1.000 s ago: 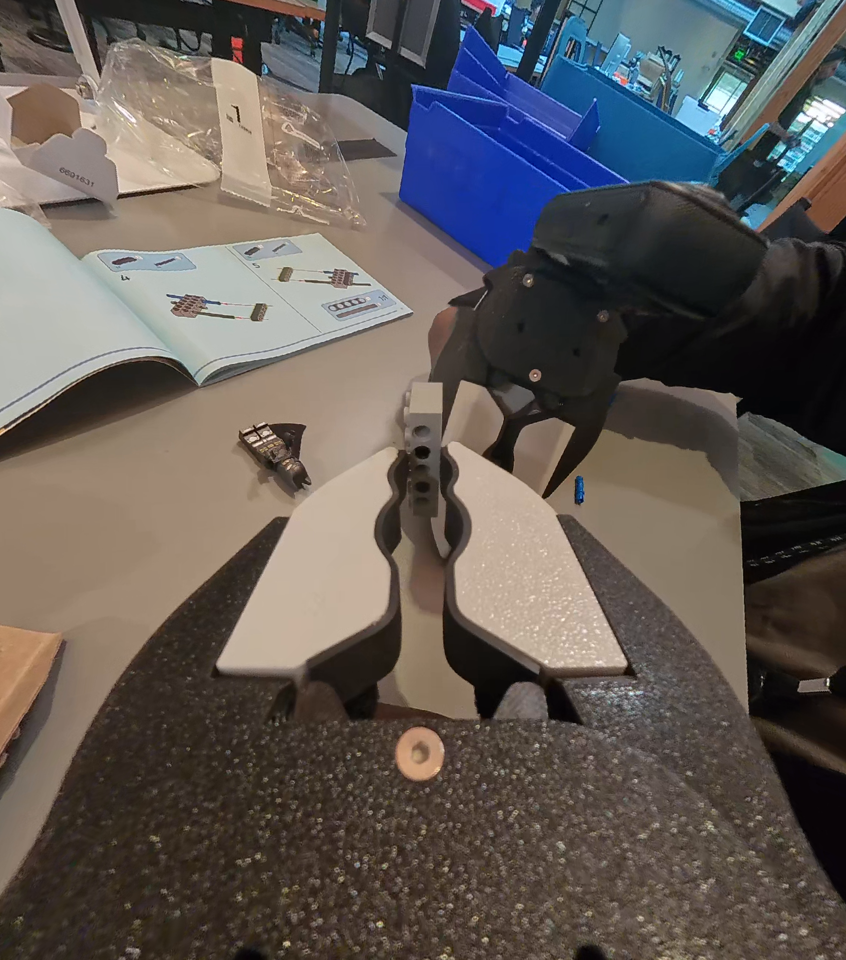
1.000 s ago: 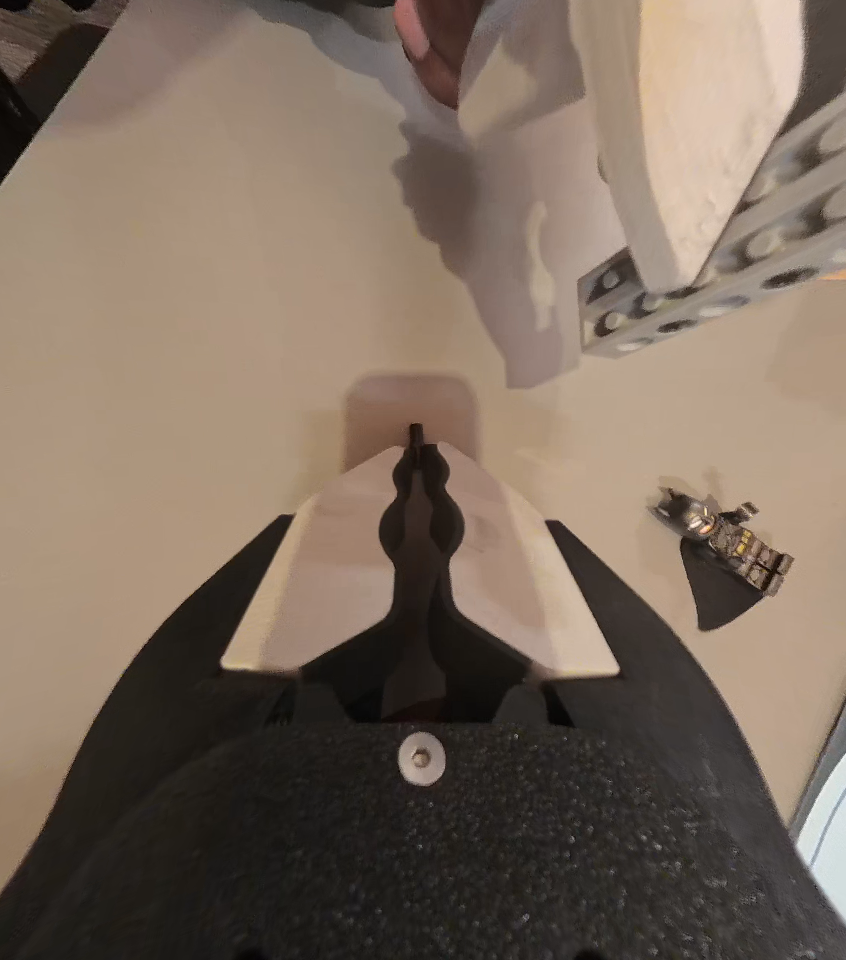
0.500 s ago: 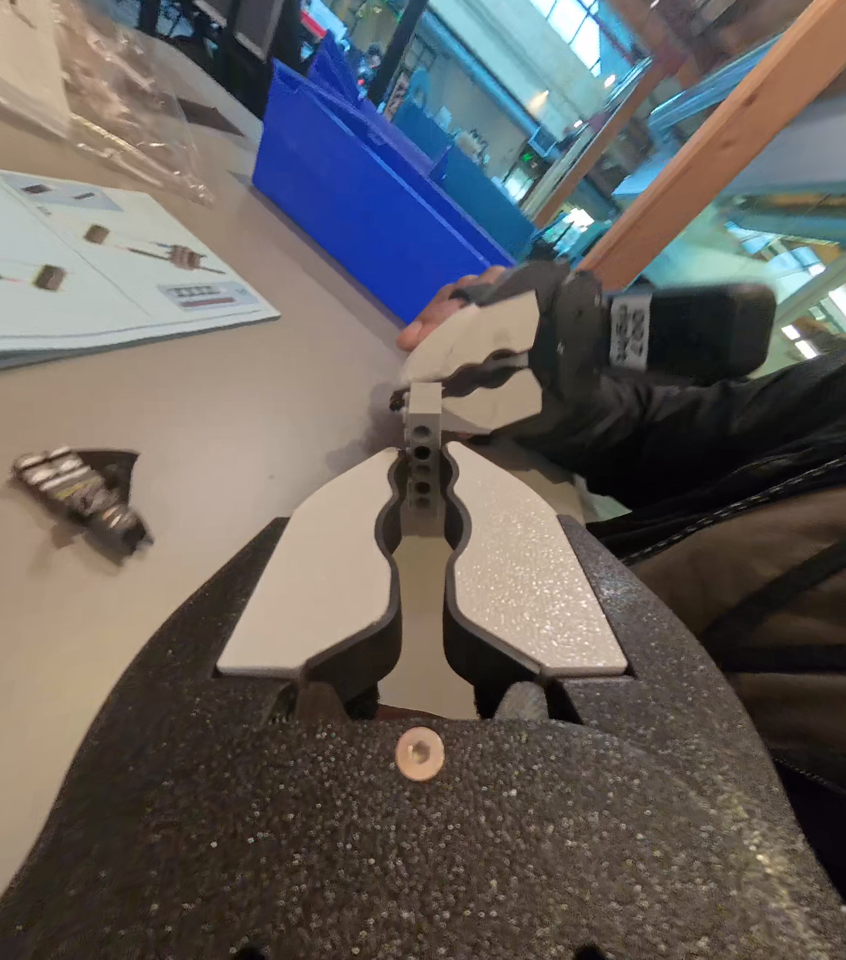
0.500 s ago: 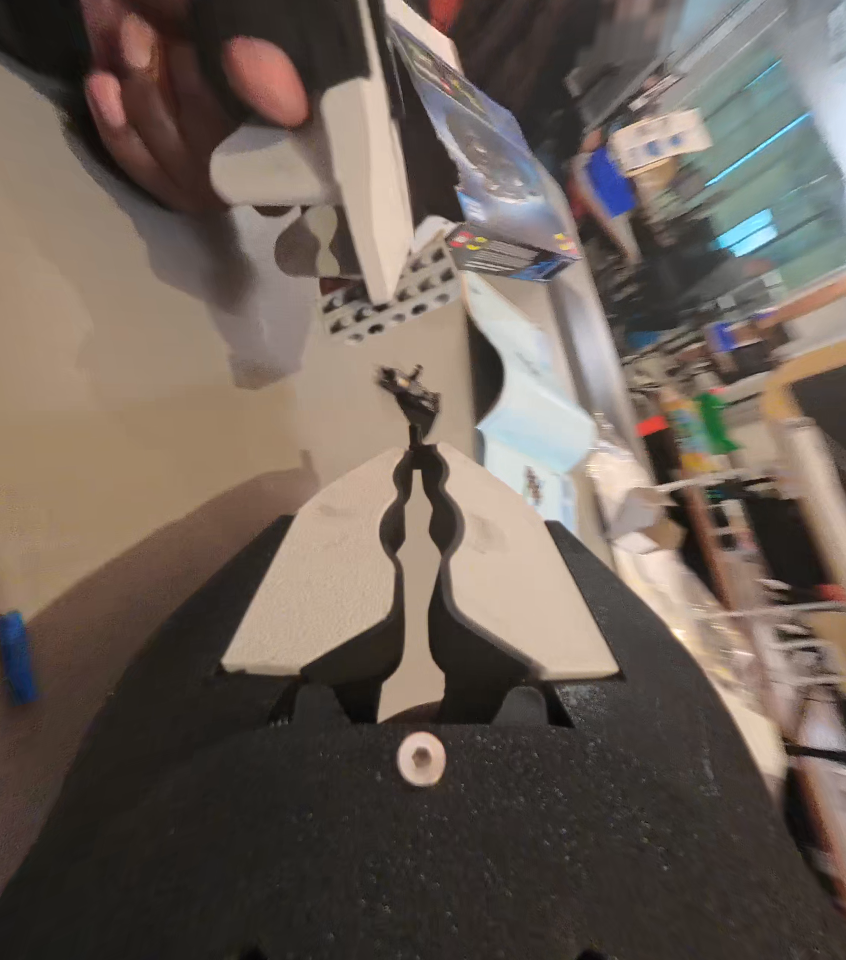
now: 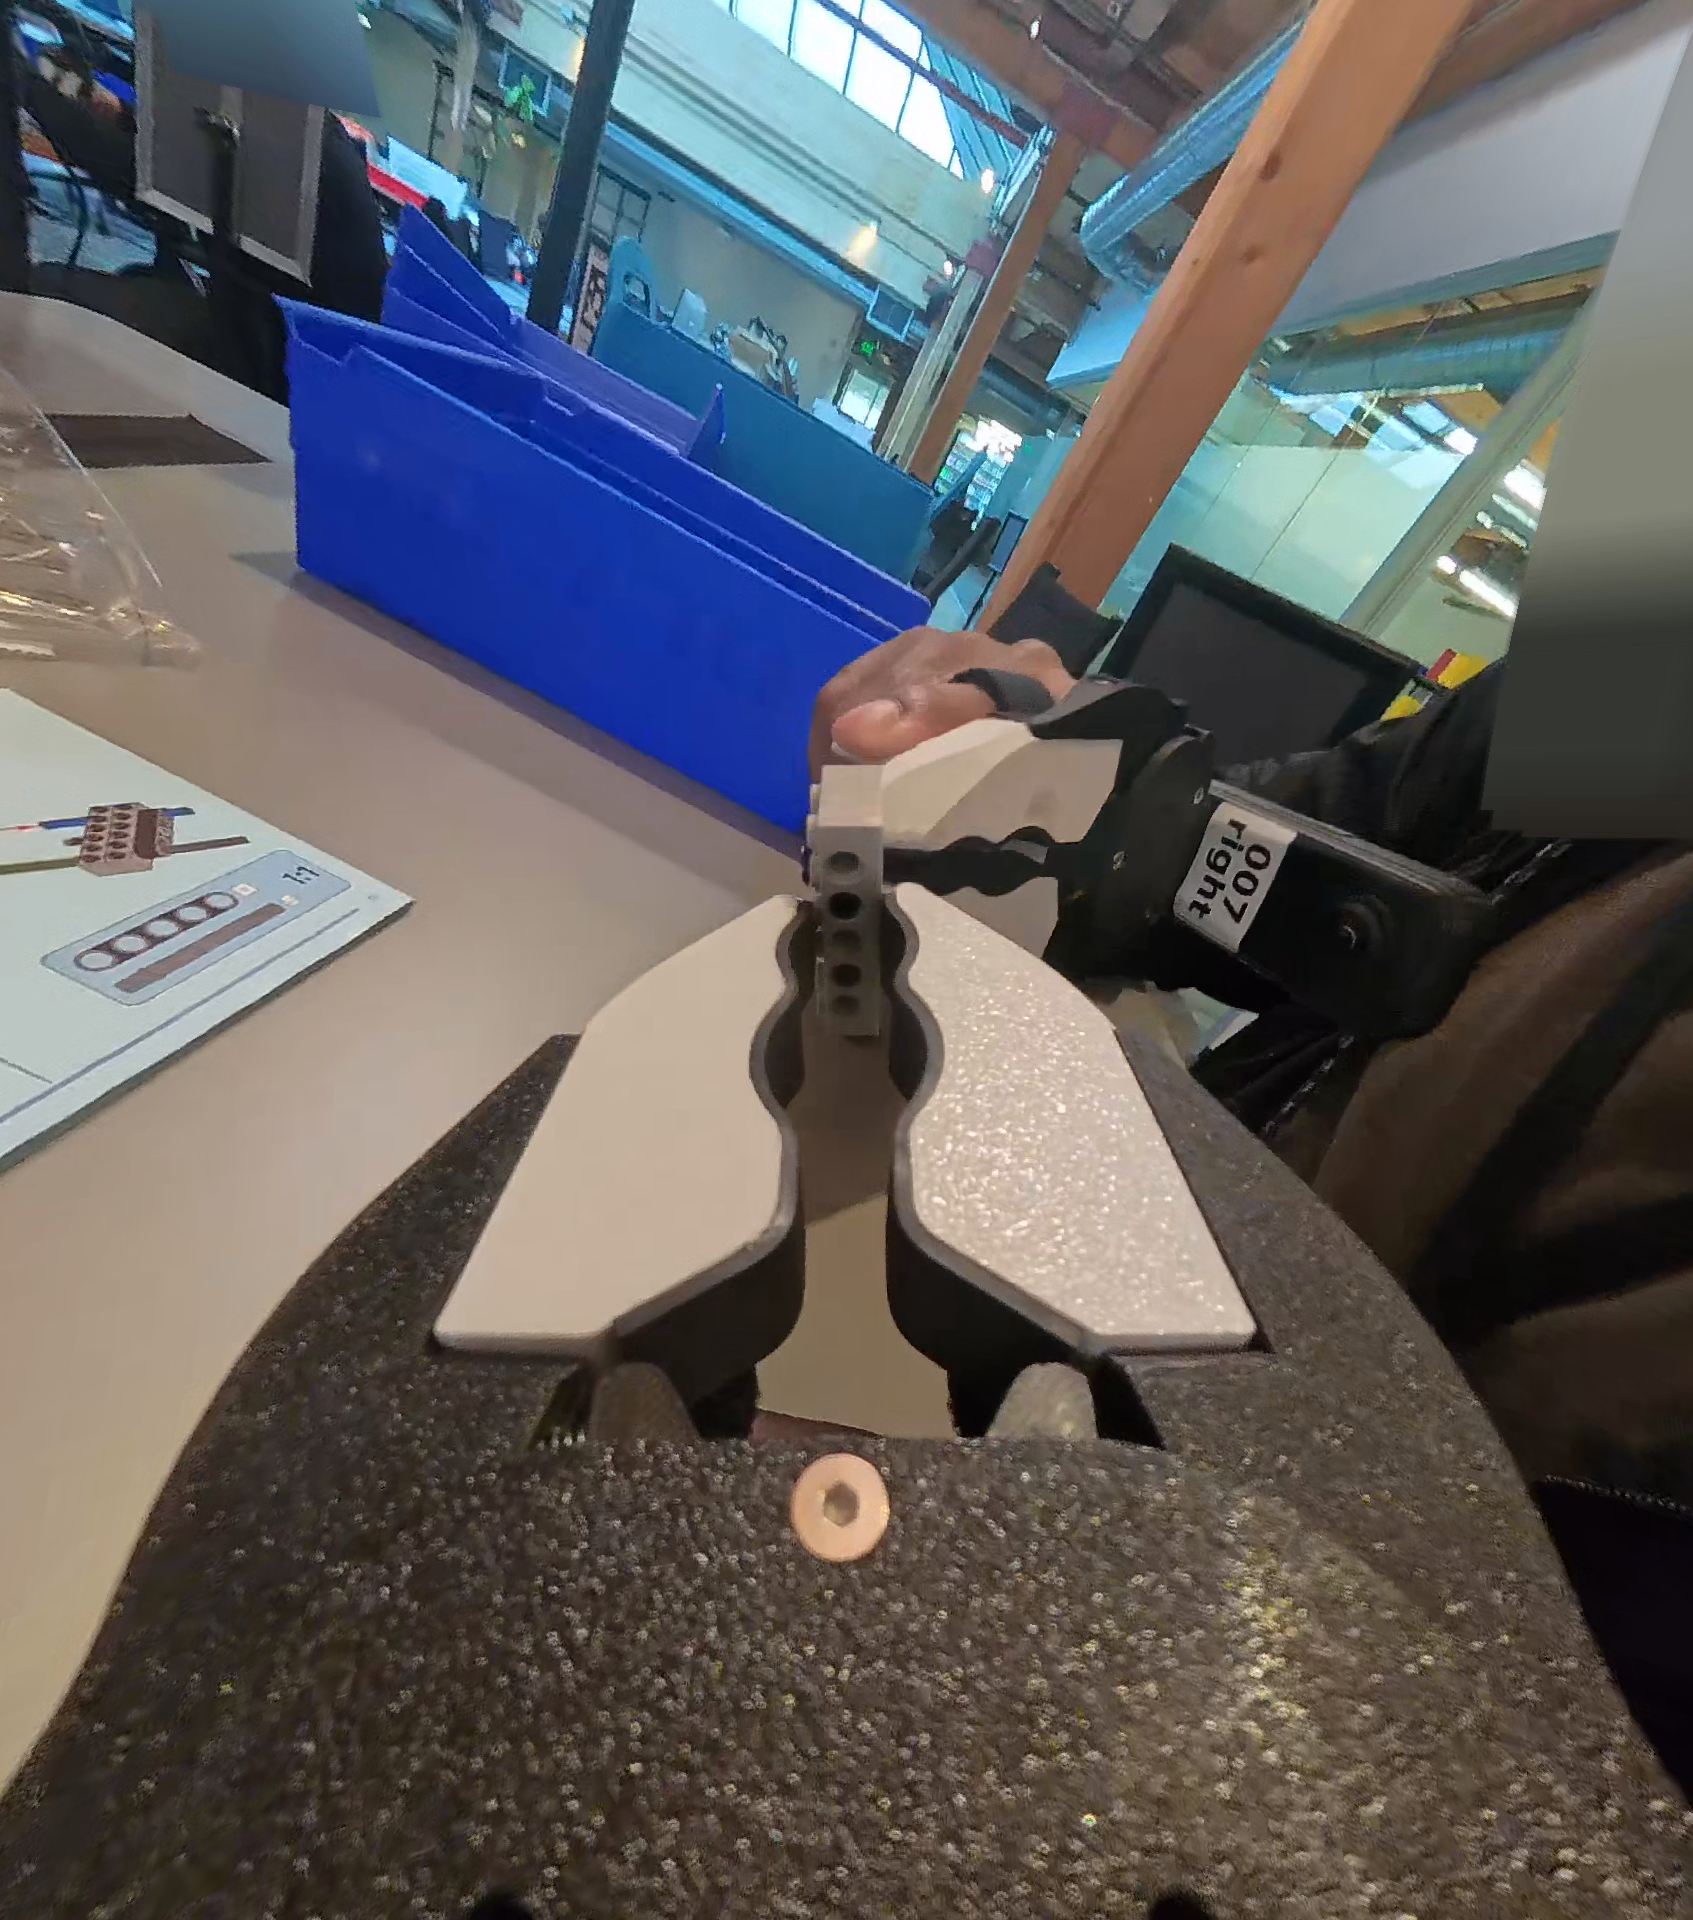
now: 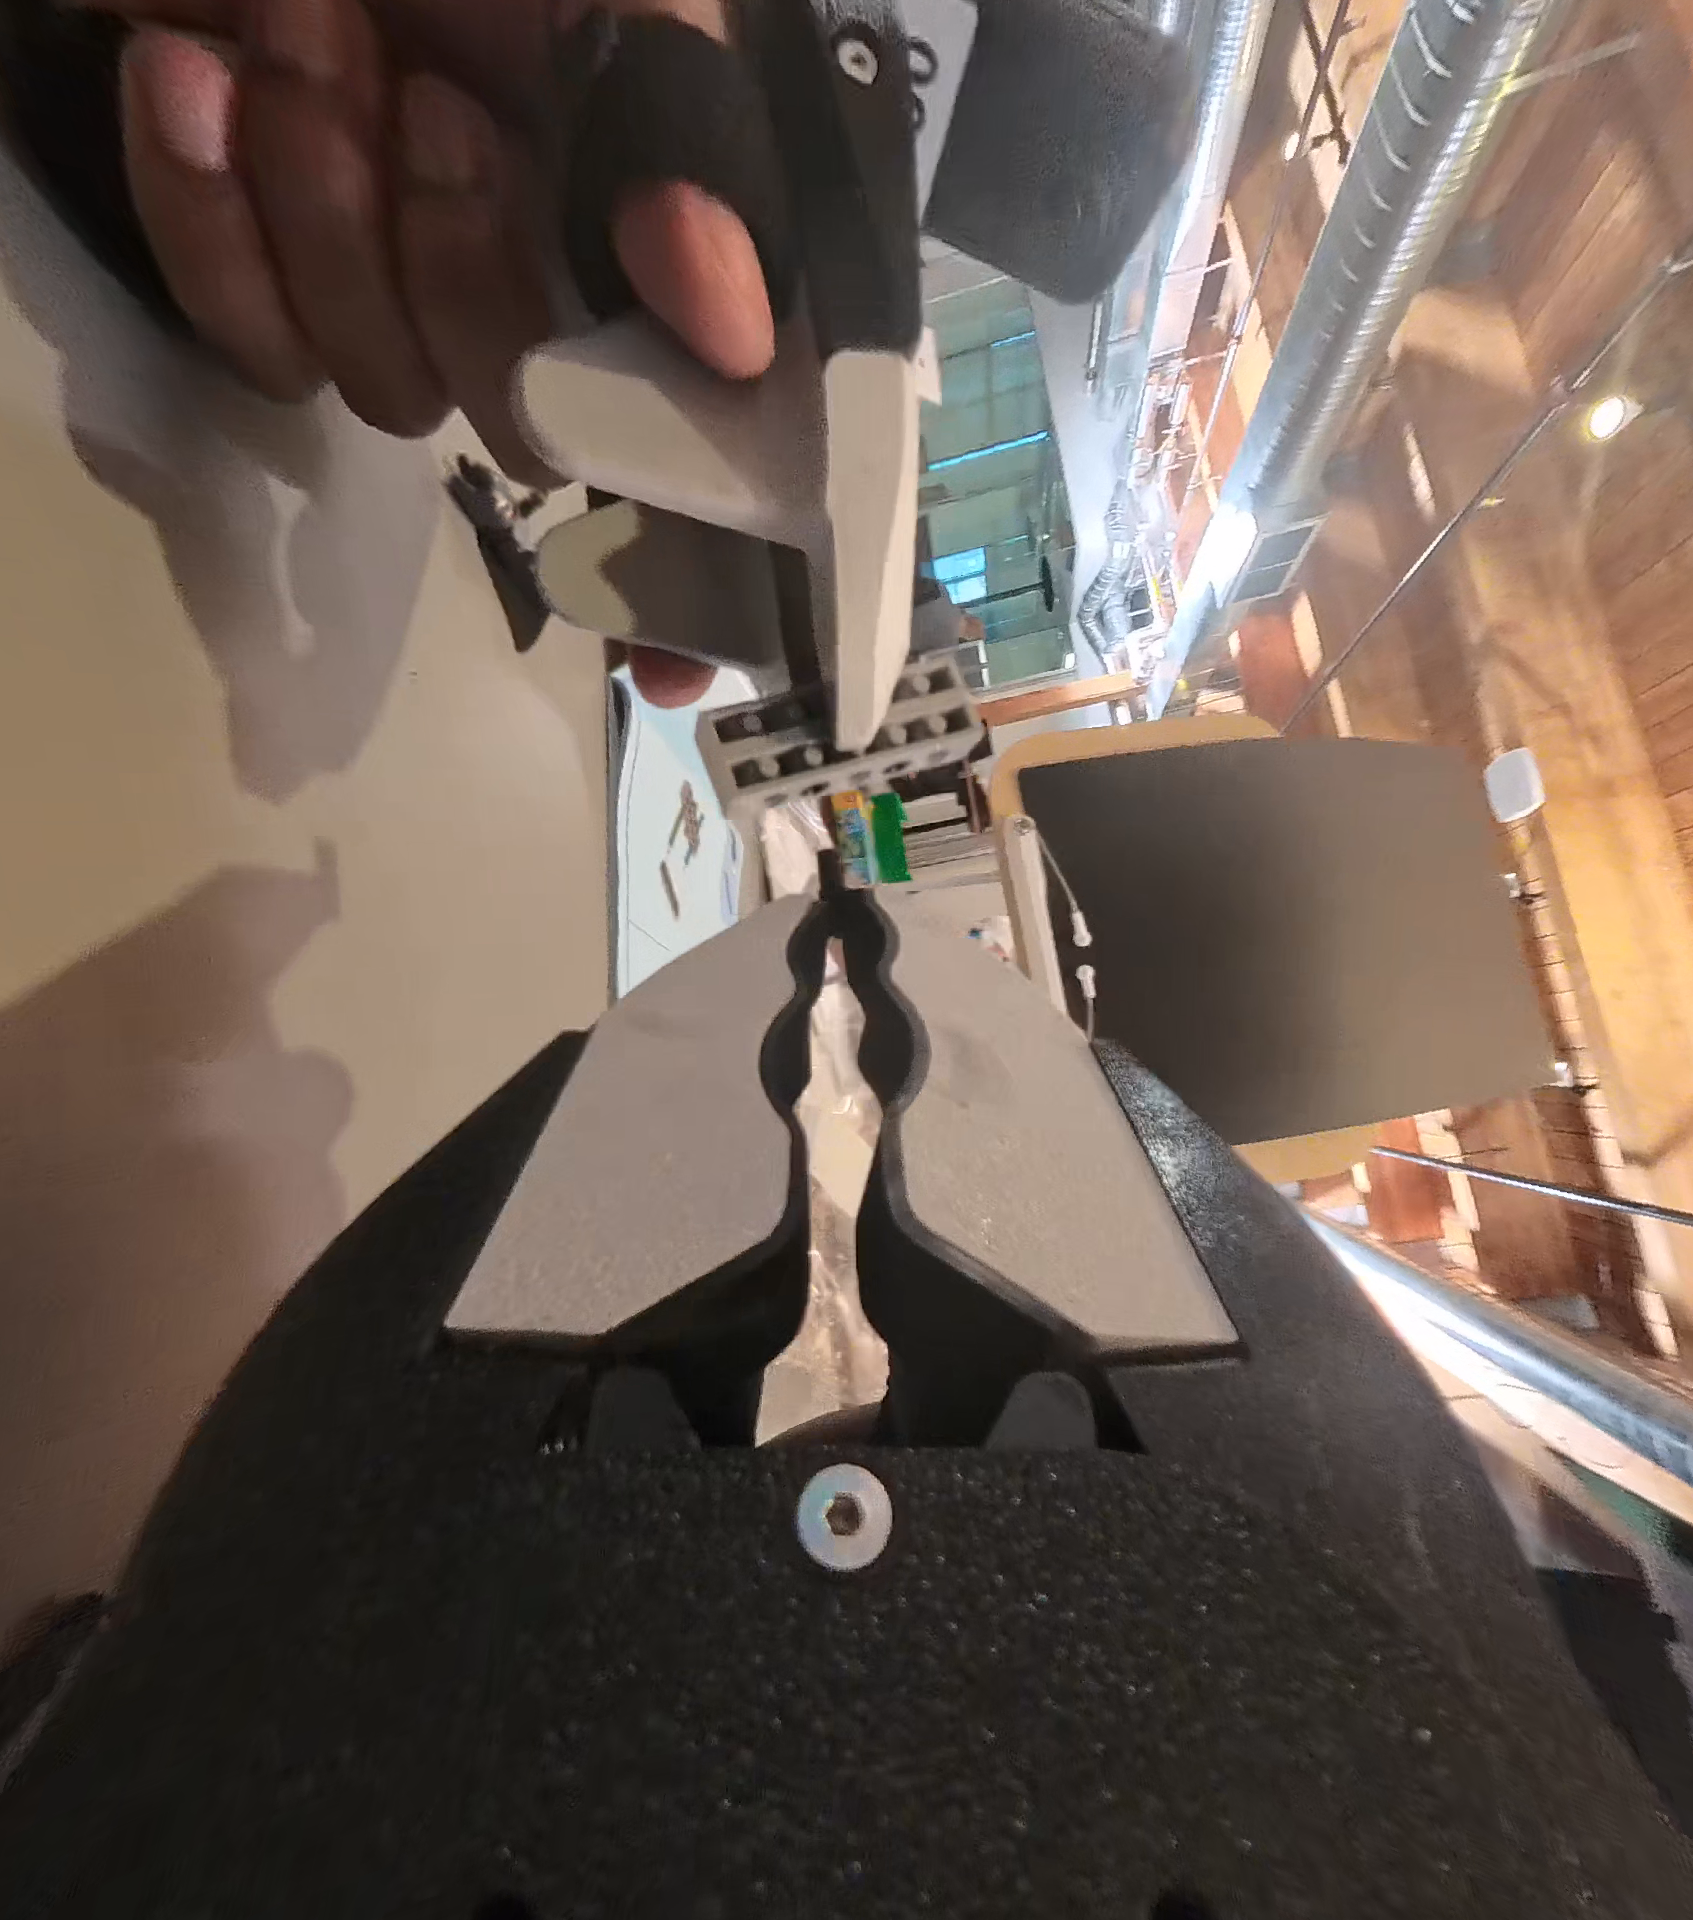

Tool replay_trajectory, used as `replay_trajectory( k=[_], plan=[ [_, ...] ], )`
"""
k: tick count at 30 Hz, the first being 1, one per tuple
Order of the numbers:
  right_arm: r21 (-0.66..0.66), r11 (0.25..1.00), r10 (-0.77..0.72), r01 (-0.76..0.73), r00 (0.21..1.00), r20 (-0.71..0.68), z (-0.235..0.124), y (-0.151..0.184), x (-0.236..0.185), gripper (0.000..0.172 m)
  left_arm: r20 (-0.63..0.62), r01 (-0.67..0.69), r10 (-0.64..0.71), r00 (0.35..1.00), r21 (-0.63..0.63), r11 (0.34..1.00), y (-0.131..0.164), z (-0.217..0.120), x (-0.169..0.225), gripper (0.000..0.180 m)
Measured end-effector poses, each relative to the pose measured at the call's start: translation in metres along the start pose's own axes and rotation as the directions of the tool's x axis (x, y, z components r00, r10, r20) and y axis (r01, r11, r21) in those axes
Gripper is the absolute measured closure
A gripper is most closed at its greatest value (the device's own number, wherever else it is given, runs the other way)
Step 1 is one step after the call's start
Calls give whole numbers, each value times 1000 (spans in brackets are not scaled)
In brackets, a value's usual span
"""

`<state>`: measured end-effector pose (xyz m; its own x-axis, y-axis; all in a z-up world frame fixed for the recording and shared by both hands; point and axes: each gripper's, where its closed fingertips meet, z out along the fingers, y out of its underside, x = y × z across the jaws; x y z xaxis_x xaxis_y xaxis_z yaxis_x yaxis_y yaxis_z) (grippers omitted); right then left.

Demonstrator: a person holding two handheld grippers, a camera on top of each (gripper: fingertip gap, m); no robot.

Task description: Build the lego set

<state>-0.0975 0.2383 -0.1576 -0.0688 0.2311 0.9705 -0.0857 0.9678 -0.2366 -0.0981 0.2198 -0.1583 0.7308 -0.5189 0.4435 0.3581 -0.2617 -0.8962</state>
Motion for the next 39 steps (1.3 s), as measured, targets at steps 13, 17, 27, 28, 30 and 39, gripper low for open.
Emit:
replay_trajectory(
  k=[13,17,27,28,30,39],
  plan=[
    [22,992,-120,122,990,-69,-5,-16,1,168,-8,-21,20,1000,-39,999,7,2,7,169],
    [28,989,-143,145,987,-77,-6,-18,1,169,-16,-20,19,1000,-44,999,8,2,9,169],
    [72,996,-55,57,998,-24,-10,-22,-1,169,-15,-31,30,999,-58,998,10,3,10,169],
    [80,996,-37,38,999,-15,-10,-22,-1,169,-16,-33,32,999,-61,998,10,3,10,169],
    [102,995,-6,6,1000,4,-11,-24,-2,169,-18,-36,35,999,-65,997,10,2,11,169],
    [184,979,78,-90,994,70,-16,-29,-4,171,-47,-34,30,998,-76,997,12,3,14,169]
  ],
)
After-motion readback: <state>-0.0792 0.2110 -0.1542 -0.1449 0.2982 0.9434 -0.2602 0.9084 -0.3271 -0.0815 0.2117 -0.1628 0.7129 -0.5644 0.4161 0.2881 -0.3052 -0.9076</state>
